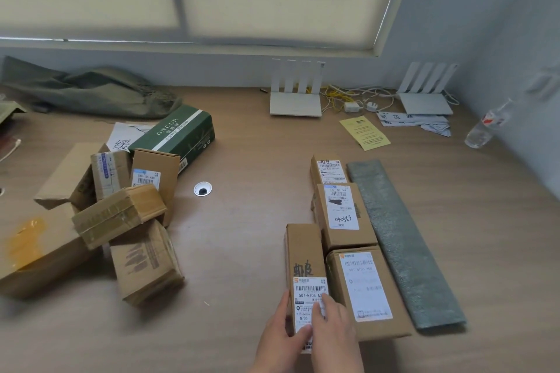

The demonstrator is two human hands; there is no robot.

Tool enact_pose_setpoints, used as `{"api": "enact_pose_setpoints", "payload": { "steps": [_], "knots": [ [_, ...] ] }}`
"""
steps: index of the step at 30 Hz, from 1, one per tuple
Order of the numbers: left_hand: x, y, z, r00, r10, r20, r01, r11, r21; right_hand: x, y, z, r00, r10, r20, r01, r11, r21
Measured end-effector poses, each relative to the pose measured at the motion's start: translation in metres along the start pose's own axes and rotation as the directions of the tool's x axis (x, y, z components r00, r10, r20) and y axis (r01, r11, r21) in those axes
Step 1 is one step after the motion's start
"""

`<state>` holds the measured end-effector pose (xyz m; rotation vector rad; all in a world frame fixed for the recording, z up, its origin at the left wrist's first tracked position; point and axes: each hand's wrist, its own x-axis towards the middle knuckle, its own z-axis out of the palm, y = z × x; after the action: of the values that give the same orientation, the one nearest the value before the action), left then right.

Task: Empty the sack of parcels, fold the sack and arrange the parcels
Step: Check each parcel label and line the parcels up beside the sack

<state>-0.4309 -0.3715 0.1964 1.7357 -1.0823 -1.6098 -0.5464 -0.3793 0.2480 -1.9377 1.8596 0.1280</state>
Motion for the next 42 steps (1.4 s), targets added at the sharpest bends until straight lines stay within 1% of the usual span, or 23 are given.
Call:
{"api": "enact_pose_setpoints", "payload": {
  "steps": [3,4,5,6,9,11,12,14,15,18,21,23,25,28,30,35,39,42],
  "knots": [
    [-0.001,0.0,0.006,1.0,0.014,0.01,-0.014,1.0,0.013,-0.002,0.003,0.001,1.0,0.026,0.011,-0.025,0.998,-0.064],
    [-0.001,-0.001,0.008,1.0,0.012,0.016,-0.012,1.0,0.019,-0.001,0.006,0.003,1.0,0.029,-0.011,-0.029,0.996,-0.09],
    [-0.003,0.0,0.01,1.0,0.016,0.018,-0.016,1.0,0.025,0.001,0.012,0.007,0.999,0.028,-0.016,-0.029,0.996,-0.082],
    [-0.003,0.0,0.011,1.0,0.019,0.018,-0.02,1.0,0.021,0.0,0.019,0.014,1.0,0.011,-0.004,-0.011,0.992,-0.125],
    [-0.003,0.003,0.015,1.0,0.021,0.01,-0.022,0.999,0.036,0.007,0.031,0.027,1.0,-0.002,-0.03,-0.002,0.991,-0.137],
    [-0.002,0.004,0.019,1.0,0.024,0.012,-0.025,0.999,0.045,0.008,0.037,0.027,0.997,-0.008,-0.077,0.0,0.995,-0.104],
    [-0.002,0.005,0.02,1.0,0.021,0.011,-0.022,0.998,0.051,0.006,0.036,0.026,0.997,0.001,-0.077,-0.006,0.997,-0.072],
    [-0.002,0.004,0.022,1.0,0.02,0.011,-0.021,0.999,0.037,-0.001,0.031,0.012,1.0,0.007,-0.021,-0.009,0.997,-0.083],
    [-0.002,0.005,0.023,1.0,0.022,0.005,-0.022,0.999,0.043,-0.003,0.03,0.007,1.0,-0.01,-0.003,0.01,0.999,-0.034],
    [-0.006,0.012,0.019,0.999,0.037,-0.013,-0.036,0.997,0.066,-0.006,0.031,0.011,0.995,-0.056,-0.086,0.064,0.993,0.099],
    [-0.013,0.019,0.008,0.998,0.003,-0.068,0.001,0.998,0.065,-0.005,0.034,0.019,0.991,-0.052,-0.127,0.075,0.981,0.181],
    [-0.017,0.019,-0.002,0.995,-0.009,-0.101,0.013,0.999,0.045,-0.004,0.023,0.012,0.979,-0.098,-0.18,0.132,0.973,0.187],
    [-0.018,0.016,-0.015,0.989,-0.007,-0.146,0.013,0.999,0.038,-0.001,0.013,0.008,0.975,-0.124,-0.187,0.165,0.96,0.225],
    [-0.02,0.014,-0.04,0.978,0.029,-0.206,-0.021,0.999,0.042,0.004,-0.006,0.005,0.973,-0.165,-0.162,0.207,0.934,0.29],
    [-0.021,0.012,-0.058,0.97,0.054,-0.237,-0.044,0.998,0.047,0.008,-0.023,0.007,0.975,-0.169,-0.146,0.209,0.922,0.327],
    [-0.031,0.0,-0.119,0.947,0.051,-0.316,-0.047,0.999,0.02,0.019,-0.08,0.014,0.968,-0.222,-0.118,0.249,0.908,0.336],
    [-0.04,-0.017,-0.183,0.907,0.024,-0.42,-0.04,0.999,-0.028,0.03,-0.139,0.022,0.969,-0.24,-0.059,0.244,0.897,0.369],
    [-0.049,-0.028,-0.229,0.855,-0.007,-0.519,-0.042,0.996,-0.083,0.037,-0.184,0.026,0.973,-0.23,-0.003,0.213,0.893,0.397]
  ]
}}
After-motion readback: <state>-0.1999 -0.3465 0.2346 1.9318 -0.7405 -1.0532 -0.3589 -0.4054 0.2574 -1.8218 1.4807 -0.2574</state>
